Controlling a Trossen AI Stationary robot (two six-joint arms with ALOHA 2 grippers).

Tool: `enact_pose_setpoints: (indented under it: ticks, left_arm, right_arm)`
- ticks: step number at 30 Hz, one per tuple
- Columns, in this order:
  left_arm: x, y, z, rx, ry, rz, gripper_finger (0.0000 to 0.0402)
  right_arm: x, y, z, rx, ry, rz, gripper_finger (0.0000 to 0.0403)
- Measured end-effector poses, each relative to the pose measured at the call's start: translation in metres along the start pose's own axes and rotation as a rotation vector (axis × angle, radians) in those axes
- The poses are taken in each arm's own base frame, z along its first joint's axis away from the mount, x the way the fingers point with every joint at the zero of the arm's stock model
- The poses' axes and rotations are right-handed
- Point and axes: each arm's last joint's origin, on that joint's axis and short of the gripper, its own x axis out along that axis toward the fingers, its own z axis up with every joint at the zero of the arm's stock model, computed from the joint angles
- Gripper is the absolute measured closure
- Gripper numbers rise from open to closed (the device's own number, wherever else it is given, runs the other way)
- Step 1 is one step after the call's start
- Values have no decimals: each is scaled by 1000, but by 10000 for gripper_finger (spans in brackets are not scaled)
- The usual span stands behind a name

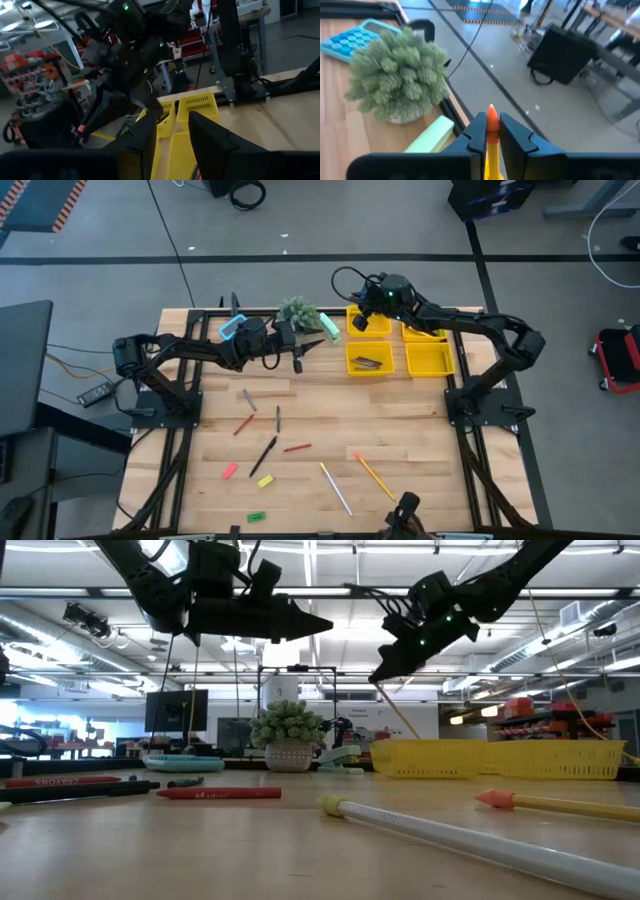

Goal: Sort crayons/erasers/pens/pencils in bins
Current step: Put the yellow pencil into the top left yellow bin

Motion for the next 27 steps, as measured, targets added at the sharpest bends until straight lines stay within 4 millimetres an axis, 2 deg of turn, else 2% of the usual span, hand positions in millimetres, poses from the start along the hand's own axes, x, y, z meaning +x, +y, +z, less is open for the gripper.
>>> enact_pose_setpoints:
  ticks: [9, 20, 27]
  left_arm:
    - [0, -2, -5, -113, 47, -13, 285]
    - [0, -3, -10, -119, 102, -27, 281]
    - [-1, -2, -11, -110, 112, -24, 281]
  right_arm:
    - [13, 2, -16, 15, 84, -14, 356]
    - [16, -15, -30, 122, 150, -44, 356]
    - [18, -14, -34, 156, 175, -37, 356]
